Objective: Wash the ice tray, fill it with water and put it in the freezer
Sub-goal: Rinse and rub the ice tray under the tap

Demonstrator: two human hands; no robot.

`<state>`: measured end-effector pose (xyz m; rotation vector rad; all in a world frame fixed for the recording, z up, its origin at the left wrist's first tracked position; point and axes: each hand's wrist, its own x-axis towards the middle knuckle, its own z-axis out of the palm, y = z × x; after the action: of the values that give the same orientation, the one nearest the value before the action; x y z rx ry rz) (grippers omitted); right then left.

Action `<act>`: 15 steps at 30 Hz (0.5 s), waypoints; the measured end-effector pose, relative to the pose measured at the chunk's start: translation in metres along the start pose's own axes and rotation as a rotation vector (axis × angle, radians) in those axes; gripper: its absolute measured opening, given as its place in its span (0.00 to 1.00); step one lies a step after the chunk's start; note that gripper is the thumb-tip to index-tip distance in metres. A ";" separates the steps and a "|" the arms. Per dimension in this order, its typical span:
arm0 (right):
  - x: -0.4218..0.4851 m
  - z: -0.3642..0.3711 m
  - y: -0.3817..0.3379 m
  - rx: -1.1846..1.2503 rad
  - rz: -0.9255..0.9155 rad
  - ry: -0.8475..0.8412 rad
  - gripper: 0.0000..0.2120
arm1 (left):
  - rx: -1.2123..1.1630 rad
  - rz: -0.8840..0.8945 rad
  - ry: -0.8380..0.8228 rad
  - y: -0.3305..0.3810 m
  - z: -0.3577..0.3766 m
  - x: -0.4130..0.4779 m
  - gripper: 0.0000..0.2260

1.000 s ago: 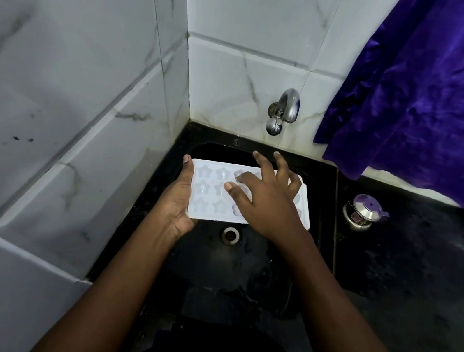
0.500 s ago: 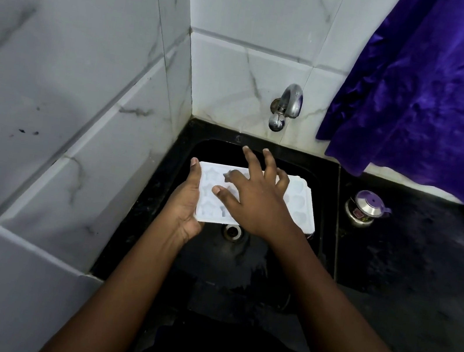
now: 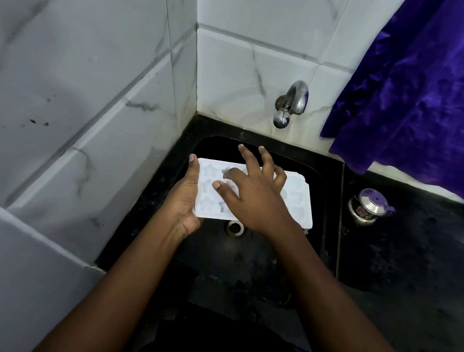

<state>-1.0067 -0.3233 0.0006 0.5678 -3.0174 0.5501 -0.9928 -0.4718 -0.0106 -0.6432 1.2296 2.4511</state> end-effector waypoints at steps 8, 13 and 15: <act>0.003 0.005 -0.018 -0.026 -0.085 -0.021 0.17 | 0.002 -0.013 0.021 -0.002 0.001 -0.003 0.34; 0.006 0.005 -0.024 0.020 -0.091 0.044 0.18 | 0.011 -0.010 0.039 -0.003 -0.001 -0.005 0.32; 0.008 0.004 -0.026 -0.021 -0.082 -0.005 0.16 | 0.006 -0.020 0.030 -0.004 -0.004 -0.003 0.31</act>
<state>-1.0043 -0.3503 0.0061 0.6894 -2.9849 0.5124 -0.9875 -0.4729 -0.0133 -0.6900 1.2353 2.4297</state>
